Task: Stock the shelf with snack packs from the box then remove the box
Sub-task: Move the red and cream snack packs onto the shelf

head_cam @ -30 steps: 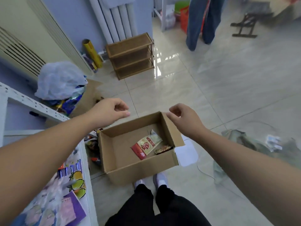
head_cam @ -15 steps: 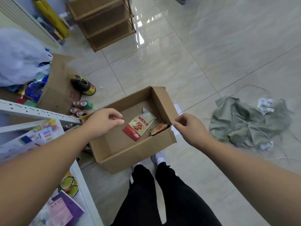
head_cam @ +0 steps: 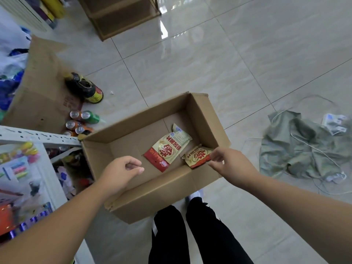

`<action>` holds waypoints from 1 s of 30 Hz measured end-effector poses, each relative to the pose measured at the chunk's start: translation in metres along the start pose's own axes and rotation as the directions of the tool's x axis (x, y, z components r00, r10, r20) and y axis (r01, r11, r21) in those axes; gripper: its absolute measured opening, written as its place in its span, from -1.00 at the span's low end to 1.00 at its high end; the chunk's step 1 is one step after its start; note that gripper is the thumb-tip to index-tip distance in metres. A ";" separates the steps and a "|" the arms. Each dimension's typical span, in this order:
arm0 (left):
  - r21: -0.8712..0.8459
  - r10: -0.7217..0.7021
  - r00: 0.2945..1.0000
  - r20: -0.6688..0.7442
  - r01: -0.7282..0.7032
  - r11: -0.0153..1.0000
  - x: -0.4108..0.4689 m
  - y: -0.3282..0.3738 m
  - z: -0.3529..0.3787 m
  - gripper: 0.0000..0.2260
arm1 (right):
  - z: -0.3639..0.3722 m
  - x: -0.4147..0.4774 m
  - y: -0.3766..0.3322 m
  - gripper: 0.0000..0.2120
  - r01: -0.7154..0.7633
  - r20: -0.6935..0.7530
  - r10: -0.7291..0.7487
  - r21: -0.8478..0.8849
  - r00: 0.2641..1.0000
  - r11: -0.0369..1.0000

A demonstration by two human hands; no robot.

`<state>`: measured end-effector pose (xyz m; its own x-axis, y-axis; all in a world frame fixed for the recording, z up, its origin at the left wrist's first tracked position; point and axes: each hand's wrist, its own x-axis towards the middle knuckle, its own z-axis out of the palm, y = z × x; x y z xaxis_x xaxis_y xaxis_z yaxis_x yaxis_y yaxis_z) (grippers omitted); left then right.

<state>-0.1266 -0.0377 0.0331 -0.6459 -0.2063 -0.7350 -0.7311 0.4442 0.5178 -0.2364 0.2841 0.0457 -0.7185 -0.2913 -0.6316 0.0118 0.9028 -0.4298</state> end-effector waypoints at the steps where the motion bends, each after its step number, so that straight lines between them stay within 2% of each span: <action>1: -0.008 -0.013 1.000 0.009 0.013 1.000 0.005 -0.008 0.004 -0.89 | 0.004 0.008 0.000 -0.83 0.016 0.016 -0.016 -0.041 1.000 0.999; 6: 0.006 -0.049 0.997 0.056 0.049 0.999 0.035 -0.041 0.022 -0.86 | 0.020 0.045 0.003 -0.73 0.152 0.083 -0.135 -0.272 0.987 0.950; 13: 0.037 -0.077 0.996 0.046 0.075 0.996 0.106 -0.069 0.041 -0.81 | 0.036 0.081 0.016 -0.60 0.317 0.222 -0.240 -0.448 0.945 0.836; 18: 0.060 -0.087 0.993 0.075 0.083 0.995 0.160 -0.085 0.063 -0.67 | 0.048 0.096 0.031 -0.63 0.405 0.312 -0.276 -0.504 0.909 0.763; 22: 0.088 -0.125 0.987 0.096 0.116 0.989 0.187 -0.096 0.087 -0.49 | 0.060 0.109 0.049 -0.71 0.400 0.298 -0.283 -0.488 0.912 0.776; 25: 0.092 -0.113 0.988 0.108 0.103 0.990 0.201 -0.099 0.100 -0.47 | 0.067 0.119 0.059 -0.76 0.394 0.262 -0.303 -0.457 0.916 0.797; 27: 0.087 -0.103 0.985 0.136 0.092 0.992 0.206 -0.100 0.105 -0.45 | 0.070 0.124 0.064 -0.76 0.392 0.250 -0.308 -0.439 0.918 0.809; 30: 0.105 -0.134 0.978 0.161 0.118 0.987 0.214 -0.106 0.113 -0.33 | 0.075 0.127 0.069 -0.71 0.421 0.247 -0.344 -0.428 0.906 0.800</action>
<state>-0.1627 -0.0307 -0.2281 -0.4977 -0.1208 -0.8589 -0.7752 0.5060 0.3781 -0.2751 0.2856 -0.1123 -0.4828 -0.6529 -0.5836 -0.5905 0.7348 -0.3336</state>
